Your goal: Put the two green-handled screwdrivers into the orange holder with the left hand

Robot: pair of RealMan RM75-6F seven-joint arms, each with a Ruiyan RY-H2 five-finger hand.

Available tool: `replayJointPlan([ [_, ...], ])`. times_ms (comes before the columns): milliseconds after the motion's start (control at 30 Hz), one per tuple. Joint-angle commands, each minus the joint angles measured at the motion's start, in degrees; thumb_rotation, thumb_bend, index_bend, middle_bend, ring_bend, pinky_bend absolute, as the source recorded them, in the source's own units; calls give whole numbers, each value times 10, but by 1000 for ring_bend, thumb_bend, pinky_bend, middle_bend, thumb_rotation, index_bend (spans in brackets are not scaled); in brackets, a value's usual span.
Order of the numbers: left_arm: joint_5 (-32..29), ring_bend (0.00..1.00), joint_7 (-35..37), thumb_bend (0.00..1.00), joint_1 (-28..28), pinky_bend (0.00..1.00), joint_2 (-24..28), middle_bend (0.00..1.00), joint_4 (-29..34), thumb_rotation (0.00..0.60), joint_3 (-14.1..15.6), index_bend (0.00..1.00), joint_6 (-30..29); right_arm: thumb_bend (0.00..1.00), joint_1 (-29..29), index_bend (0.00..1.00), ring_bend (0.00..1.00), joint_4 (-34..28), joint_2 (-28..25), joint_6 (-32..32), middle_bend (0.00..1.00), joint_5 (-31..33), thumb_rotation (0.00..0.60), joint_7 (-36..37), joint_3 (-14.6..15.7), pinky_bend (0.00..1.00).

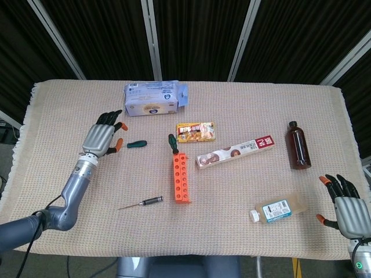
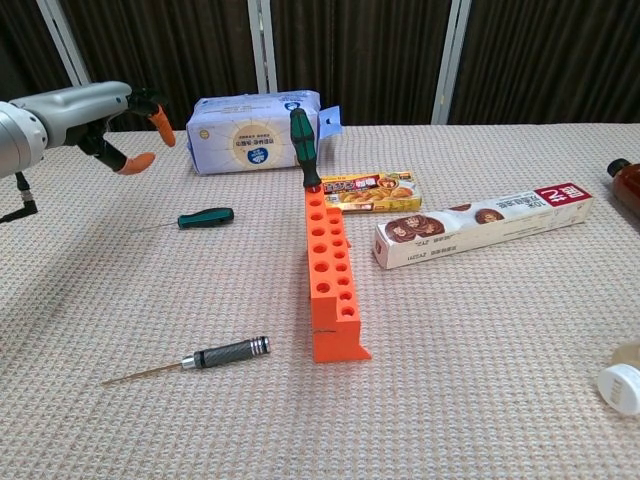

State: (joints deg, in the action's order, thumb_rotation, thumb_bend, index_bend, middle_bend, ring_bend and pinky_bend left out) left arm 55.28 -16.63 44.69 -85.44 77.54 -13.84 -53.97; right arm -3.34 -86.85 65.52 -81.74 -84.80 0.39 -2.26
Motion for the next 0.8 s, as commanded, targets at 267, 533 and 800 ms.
replayJointPlan([
  [267, -119, 0, -152, 300, 58, 35, -72, 9, -92, 600, 12, 349, 38, 0, 5, 137, 47, -6, -3, -6, 108, 1, 600, -6, 2, 123],
  [533, -165, 0, -210, 294, 97, 27, -130, 13, -154, 600, 8, 379, 52, 0, 6, 137, 48, -13, -6, -7, 107, 4, 600, -14, 1, 126],
  [800, -195, 0, -297, 295, 140, 15, -178, 12, -209, 600, 16, 373, 54, 0, 8, 137, 50, -18, -8, -6, 109, 8, 600, -19, 2, 126],
])
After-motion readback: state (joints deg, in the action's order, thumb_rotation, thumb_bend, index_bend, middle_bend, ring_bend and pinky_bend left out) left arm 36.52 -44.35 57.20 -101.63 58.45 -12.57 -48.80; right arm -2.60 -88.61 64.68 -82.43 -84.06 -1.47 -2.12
